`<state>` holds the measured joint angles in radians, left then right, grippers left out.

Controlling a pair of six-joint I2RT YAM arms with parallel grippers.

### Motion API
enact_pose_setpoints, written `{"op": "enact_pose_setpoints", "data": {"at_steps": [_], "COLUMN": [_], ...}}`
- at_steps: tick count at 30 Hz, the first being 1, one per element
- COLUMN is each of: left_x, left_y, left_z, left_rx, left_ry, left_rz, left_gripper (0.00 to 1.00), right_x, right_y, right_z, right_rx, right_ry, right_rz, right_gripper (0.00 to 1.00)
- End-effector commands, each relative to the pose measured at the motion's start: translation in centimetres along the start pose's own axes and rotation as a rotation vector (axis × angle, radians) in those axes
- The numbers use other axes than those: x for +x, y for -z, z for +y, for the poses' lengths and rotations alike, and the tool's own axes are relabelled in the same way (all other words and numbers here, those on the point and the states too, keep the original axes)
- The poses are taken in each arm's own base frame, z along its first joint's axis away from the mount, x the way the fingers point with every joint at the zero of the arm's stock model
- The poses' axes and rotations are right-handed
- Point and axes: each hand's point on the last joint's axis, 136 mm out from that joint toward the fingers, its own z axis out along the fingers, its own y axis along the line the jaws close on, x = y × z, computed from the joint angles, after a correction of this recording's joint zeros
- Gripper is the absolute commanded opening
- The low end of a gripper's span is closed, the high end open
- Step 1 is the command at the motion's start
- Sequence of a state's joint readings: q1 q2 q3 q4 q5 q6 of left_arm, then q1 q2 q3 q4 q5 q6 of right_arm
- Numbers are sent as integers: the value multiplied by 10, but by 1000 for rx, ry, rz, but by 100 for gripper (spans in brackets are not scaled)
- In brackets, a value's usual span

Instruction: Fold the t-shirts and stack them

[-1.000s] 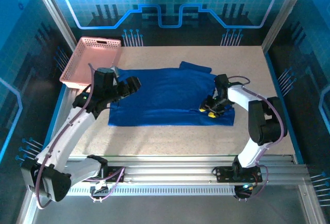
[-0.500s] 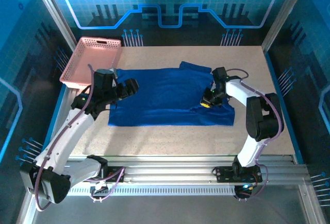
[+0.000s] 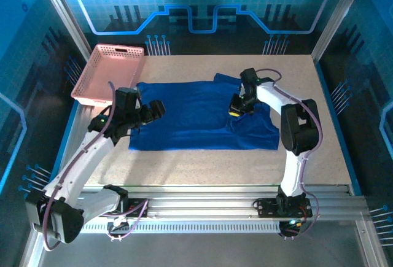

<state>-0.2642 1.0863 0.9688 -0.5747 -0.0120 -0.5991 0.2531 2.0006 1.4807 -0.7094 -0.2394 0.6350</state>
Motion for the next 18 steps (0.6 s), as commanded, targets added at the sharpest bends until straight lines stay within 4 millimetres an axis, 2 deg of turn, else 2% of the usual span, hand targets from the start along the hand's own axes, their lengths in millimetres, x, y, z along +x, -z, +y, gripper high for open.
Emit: {"op": "enact_pose_setpoints", "data": {"at_steps": [1,11,14,16,18], "left_x": [7,24,30,34,37], "left_y": [4,-1,-2,-4,-6], "left_z": [7,21,25,28,30], "left_rx": [-16,-40,-45,-50,-53], "left_ry": [-8,24,34,39,45], "left_rz": [9,39,51,58,66], "left_gripper": [88,88,88,88,88], "right_x": [0,-13,-12,-11,-13], "right_y": [-9,-25,-31,-33,-30], "right_z": [4,29,33,32,34], "right_rx": [31,29,36,44,36], "right_ry": [36,125,144,147,154], "right_rz": [35,50,68,71,56], "right_gripper": [5,6,15,30,37]}}
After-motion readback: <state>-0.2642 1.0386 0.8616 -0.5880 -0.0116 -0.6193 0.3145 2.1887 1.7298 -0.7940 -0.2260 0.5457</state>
